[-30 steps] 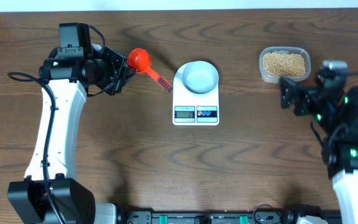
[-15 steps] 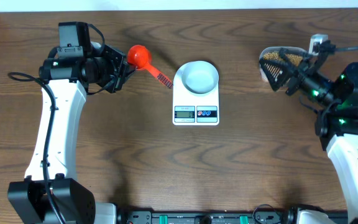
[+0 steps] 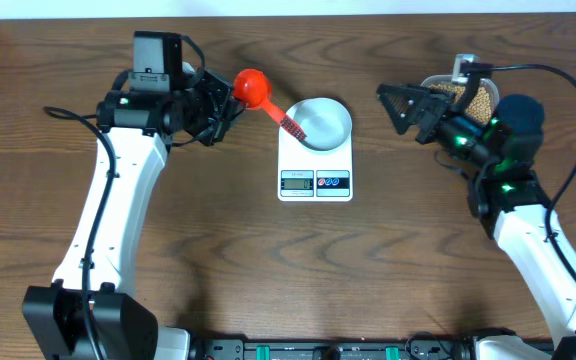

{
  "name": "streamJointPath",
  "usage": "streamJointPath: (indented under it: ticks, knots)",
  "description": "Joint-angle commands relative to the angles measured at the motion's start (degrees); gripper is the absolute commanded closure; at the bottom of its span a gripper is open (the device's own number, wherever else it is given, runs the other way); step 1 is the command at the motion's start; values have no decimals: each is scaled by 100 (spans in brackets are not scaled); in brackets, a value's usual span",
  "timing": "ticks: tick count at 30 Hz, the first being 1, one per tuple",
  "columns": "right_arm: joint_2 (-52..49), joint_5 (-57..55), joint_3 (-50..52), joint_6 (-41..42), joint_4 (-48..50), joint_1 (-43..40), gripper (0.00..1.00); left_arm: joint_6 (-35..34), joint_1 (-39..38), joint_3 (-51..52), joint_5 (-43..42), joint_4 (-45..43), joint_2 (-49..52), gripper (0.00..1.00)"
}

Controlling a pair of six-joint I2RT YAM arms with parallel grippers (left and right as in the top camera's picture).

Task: Scoop item into bowl and weigh 50g on scale
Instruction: 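Move the right gripper to the scoop handle above the scale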

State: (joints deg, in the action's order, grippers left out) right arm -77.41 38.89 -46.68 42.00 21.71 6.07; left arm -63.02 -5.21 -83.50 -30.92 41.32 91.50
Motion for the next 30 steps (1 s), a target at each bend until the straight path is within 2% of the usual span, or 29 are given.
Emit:
streamJointPath:
  ticks: [1,7,8,10,11,22,30]
  knots:
    - [-24,-446,-85,127,15,267,1,-485,-149,-74,374,-9,-42,93]
    - [-24,-385,-83,190,-31,538,1,-675,-396,-74,463,-7,-42,93]
    - [-24,-407,-85,188,-28,581,3,-678,-435,-74,463,-9,-42,93]
    - [-26,-468,-85,201,-48,684,16,-787,-557,-74,466,-9,-42,93]
    - [-26,-470,-85,236,-50,721,17,-885,-608,-74,466,-11,-42,93]
    - [-24,-468,-85,319,-50,1185,11,-1993,-887,-74,507,-52,-42,93]
    - [-26,-470,-85,317,-55,1416,11,-2092,-1104,-74,507,-72,-42,93]
